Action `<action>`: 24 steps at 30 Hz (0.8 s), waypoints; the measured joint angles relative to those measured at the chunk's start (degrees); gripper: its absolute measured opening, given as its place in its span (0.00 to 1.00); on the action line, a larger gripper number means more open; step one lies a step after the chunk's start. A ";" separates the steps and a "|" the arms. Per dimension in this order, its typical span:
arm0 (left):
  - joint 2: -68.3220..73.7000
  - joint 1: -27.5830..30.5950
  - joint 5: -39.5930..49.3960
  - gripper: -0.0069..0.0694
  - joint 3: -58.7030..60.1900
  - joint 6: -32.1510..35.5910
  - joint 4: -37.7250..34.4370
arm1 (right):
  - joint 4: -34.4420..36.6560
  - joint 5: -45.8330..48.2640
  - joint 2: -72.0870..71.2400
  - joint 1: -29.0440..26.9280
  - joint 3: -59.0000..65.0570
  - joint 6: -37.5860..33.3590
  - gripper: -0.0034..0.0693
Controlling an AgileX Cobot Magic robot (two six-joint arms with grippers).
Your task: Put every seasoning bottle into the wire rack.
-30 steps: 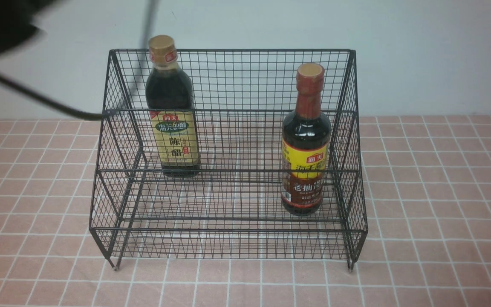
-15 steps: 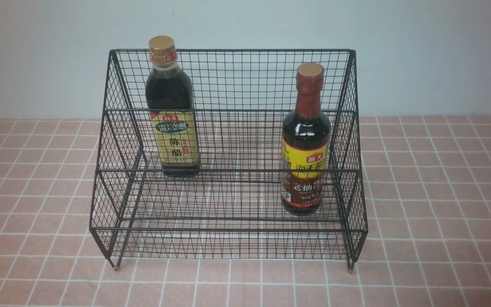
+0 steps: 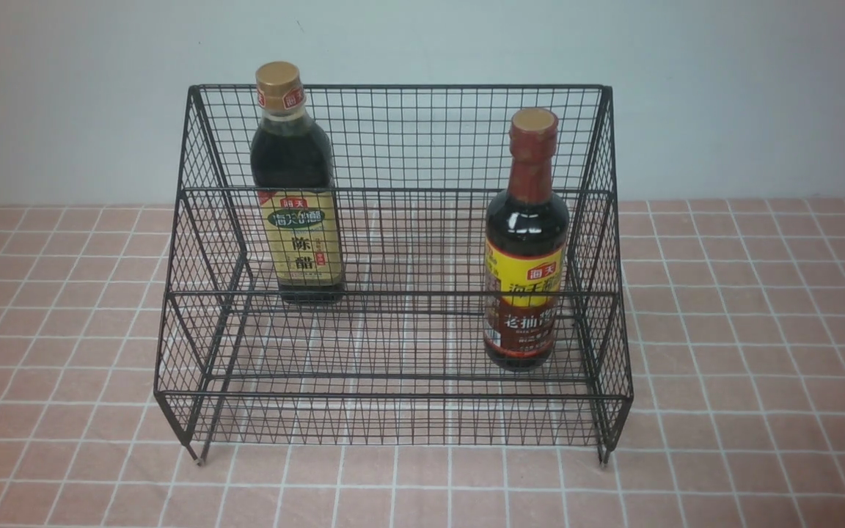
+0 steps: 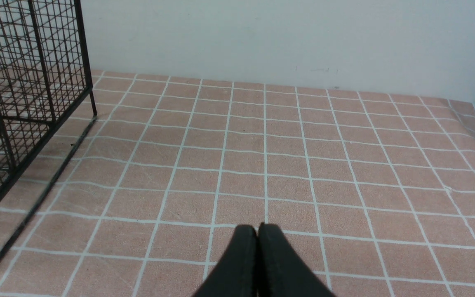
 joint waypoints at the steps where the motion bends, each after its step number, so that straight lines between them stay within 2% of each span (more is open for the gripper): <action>1: 0.00 -0.89 -0.07 0.08 0.00 0.00 0.00 | 0.00 0.00 0.00 0.00 0.00 0.00 0.03; 9: -0.06 -2.02 -0.25 0.08 0.00 -1.47 0.00 | 0.00 0.00 0.00 0.00 0.00 0.00 0.03; 13: -1.38 -2.13 -0.51 0.08 0.00 -4.90 0.00 | 0.00 0.00 0.00 0.00 0.00 0.00 0.03; 15: -4.01 -2.13 -1.04 0.08 0.02 -10.46 0.00 | 0.00 0.00 0.00 0.00 0.00 0.00 0.03; 17: -6.19 -2.13 -1.04 0.08 0.02 -13.13 0.00 | 0.00 0.00 0.00 0.00 0.00 0.00 0.03; 24: -11.89 -2.13 -1.04 0.08 -0.17 -15.15 0.00 | 0.00 0.00 0.00 0.00 0.00 0.00 0.03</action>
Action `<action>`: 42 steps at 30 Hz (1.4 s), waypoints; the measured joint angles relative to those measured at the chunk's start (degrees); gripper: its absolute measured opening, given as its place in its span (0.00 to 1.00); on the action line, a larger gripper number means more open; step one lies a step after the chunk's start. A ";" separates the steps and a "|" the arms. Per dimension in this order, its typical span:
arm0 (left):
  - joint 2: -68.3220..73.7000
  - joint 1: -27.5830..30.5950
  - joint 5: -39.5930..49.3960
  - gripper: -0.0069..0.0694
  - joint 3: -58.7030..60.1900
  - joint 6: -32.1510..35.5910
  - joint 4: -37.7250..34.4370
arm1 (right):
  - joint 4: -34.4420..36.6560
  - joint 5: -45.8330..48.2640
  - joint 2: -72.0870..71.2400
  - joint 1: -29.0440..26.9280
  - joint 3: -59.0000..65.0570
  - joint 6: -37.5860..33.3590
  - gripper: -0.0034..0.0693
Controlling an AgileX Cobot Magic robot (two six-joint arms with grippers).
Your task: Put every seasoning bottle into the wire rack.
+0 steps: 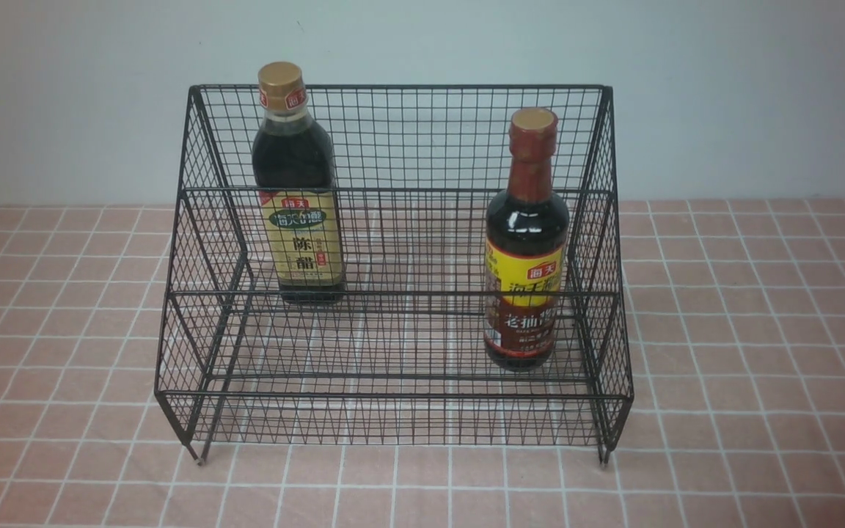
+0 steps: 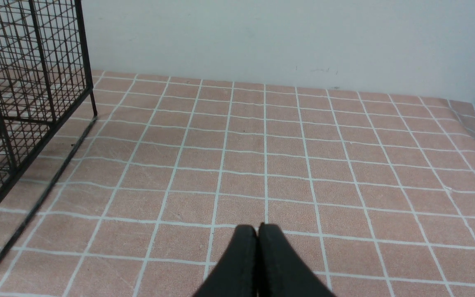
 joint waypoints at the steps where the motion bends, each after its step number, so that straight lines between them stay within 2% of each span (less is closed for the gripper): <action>1: -0.37 0.00 0.00 0.08 0.00 -0.22 0.11 | 0.00 0.00 0.00 0.00 0.00 0.00 0.03; 2: -0.66 0.00 0.00 0.08 0.00 -1.06 0.64 | 0.00 0.00 0.00 0.00 0.00 0.00 0.03; 5: -1.30 0.00 1.58 0.08 0.39 -8.00 9.22 | 0.00 0.00 0.00 0.00 0.00 0.18 0.03; 8: -2.71 0.00 7.60 0.08 2.76 -24.72 26.40 | 0.05 0.00 0.00 0.00 0.00 1.04 0.03; 10: -3.81 0.00 15.69 0.08 4.35 -38.63 44.21 | 0.05 0.00 0.00 0.00 0.00 1.04 0.03; 13: -4.75 0.00 25.68 0.08 5.13 -54.94 61.79 | 0.05 0.00 0.00 0.00 0.00 1.04 0.03; 14: -5.02 0.00 31.04 0.08 5.13 -60.59 69.47 | 0.05 0.00 0.00 0.00 0.00 1.04 0.03; 17: -5.32 0.00 43.77 0.08 5.13 -76.88 84.11 | 0.05 0.00 0.00 0.00 0.00 1.04 0.03; 18: -5.32 0.00 52.20 0.08 5.20 -85.41 91.78 | 0.05 0.00 0.00 0.00 0.00 1.04 0.03; 20: -5.26 0.00 62.19 0.08 5.72 -95.17 100.68 | 0.05 0.00 0.00 0.00 0.00 0.98 0.03; 21: -5.26 0.00 64.28 0.08 5.71 -96.19 102.42 | 0.05 0.00 0.00 0.00 0.00 0.98 0.03; 22: -5.14 0.15 71.63 0.08 5.91 -105.60 108.79 | 0.05 0.00 0.00 0.00 0.00 0.98 0.03; 24: -5.49 1.55 75.29 0.08 6.53 -112.03 113.74 | 0.05 0.00 0.00 0.00 0.00 0.98 0.03; 26: -6.68 3.99 74.23 0.08 8.66 -113.87 114.83 | 0.05 0.00 0.00 0.00 0.00 0.98 0.03; 29: -8.86 7.76 70.52 0.08 12.34 -111.91 113.17 | 0.05 0.00 0.00 0.00 0.00 0.98 0.03; 31: -12.75 13.66 62.04 0.08 20.02 -105.32 107.38 | 0.05 0.00 0.00 0.00 0.00 0.92 0.03; 32: -12.75 13.66 62.04 0.08 20.02 -104.70 107.38 | 0.05 0.00 0.00 0.00 0.00 0.92 0.03; 35: -19.80 23.16 47.82 0.08 34.70 -94.64 98.09 | 0.05 -0.05 0.00 0.00 0.00 0.87 0.03; 38: -24.66 28.85 42.63 0.08 44.65 -93.04 95.64 | 0.05 -0.05 0.00 0.00 0.00 0.87 0.03; 42: -31.04 35.19 40.25 0.08 57.75 -93.05 95.16 | 0.05 -0.05 0.00 0.00 0.00 0.87 0.03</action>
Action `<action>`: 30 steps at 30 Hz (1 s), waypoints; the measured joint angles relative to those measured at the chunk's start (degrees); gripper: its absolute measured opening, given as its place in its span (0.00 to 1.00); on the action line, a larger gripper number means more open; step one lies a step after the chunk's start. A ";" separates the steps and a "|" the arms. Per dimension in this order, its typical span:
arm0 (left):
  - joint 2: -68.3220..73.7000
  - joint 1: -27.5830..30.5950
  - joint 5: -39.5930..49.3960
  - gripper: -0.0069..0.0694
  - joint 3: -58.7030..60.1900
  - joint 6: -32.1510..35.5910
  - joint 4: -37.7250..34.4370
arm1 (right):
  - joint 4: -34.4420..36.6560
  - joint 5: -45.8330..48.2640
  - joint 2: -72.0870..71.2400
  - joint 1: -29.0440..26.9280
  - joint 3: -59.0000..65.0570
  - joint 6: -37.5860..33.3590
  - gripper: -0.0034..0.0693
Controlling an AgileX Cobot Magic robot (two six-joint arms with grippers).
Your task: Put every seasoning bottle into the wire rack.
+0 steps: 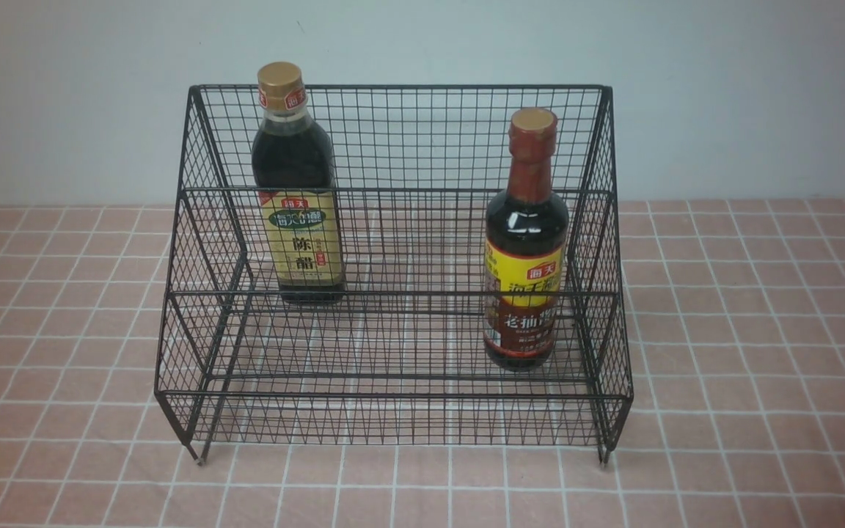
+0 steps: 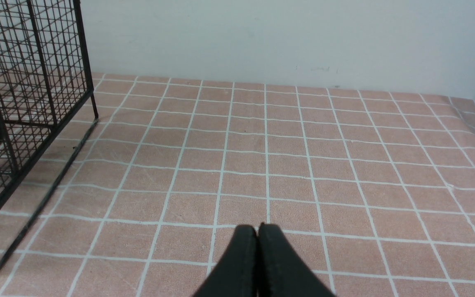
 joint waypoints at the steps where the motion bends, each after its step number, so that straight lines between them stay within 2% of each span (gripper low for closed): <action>1: -1.24 0.93 0.00 0.08 2.41 0.00 0.00 | 0.00 0.00 0.00 0.00 0.00 0.00 0.03; 5: -6.95 3.44 0.49 0.08 12.33 0.00 0.74 | 0.00 0.00 0.00 0.00 0.00 0.00 0.03; 9: -11.22 3.56 3.30 0.08 17.97 0.00 1.96 | 0.00 0.00 0.00 0.00 0.00 0.00 0.03; 15: -13.70 3.56 11.86 0.08 18.25 0.00 2.29 | 0.00 0.00 0.00 0.00 0.00 0.00 0.03; 30: -13.72 3.56 12.33 0.08 18.25 0.00 2.35 | -0.06 0.00 0.00 0.00 0.00 0.00 0.03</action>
